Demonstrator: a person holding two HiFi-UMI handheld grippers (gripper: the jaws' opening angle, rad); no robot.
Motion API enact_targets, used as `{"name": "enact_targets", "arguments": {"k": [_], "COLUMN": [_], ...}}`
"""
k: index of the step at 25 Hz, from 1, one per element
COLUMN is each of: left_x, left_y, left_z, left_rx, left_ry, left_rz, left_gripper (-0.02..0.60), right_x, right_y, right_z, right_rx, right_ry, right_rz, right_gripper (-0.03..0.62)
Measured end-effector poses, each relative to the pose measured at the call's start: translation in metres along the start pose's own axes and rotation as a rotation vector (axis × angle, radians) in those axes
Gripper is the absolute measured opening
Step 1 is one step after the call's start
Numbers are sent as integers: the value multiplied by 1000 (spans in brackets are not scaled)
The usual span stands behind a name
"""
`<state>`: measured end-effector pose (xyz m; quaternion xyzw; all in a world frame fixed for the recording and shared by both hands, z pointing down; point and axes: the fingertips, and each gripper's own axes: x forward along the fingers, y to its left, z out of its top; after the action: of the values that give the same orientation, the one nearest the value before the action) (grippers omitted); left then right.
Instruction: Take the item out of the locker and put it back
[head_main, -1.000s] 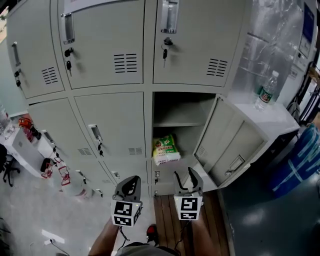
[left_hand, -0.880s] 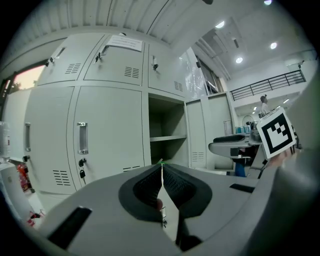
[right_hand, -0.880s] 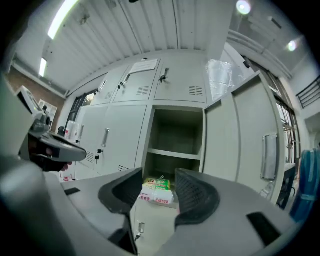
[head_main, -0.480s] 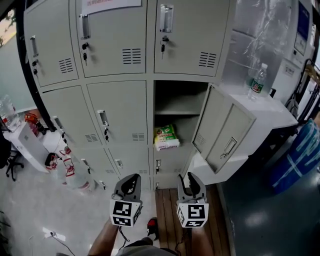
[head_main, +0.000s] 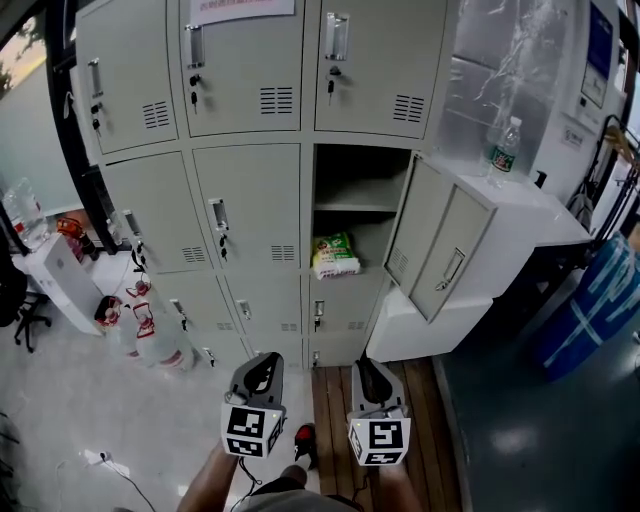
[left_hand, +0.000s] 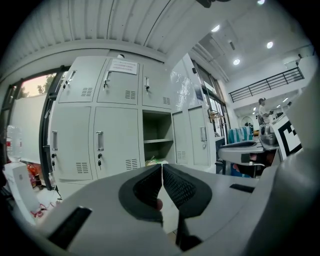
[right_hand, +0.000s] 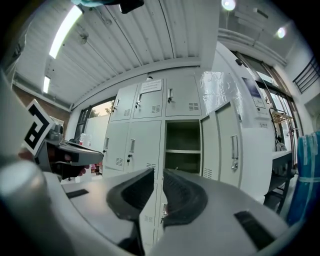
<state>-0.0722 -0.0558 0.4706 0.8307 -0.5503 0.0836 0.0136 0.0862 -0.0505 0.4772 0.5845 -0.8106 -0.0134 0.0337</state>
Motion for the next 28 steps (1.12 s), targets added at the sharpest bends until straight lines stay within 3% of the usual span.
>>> {"name": "enact_targets", "arguments": {"k": [11,28], "left_x": [-42,-38], "left_y": [-17,-18], "left_z": [-21,-20], "left_rx": [-17,-8], "left_ry": [22,25], "left_rz": [-5,-5], "left_gripper": [29,29], "right_x": [-44,-43], "right_y": [20,17], "right_z": [-24,-20], "right_rx": [33,25], "right_ry": [55,42], "right_rz": [-5,-5], "right_gripper": [21,20]}}
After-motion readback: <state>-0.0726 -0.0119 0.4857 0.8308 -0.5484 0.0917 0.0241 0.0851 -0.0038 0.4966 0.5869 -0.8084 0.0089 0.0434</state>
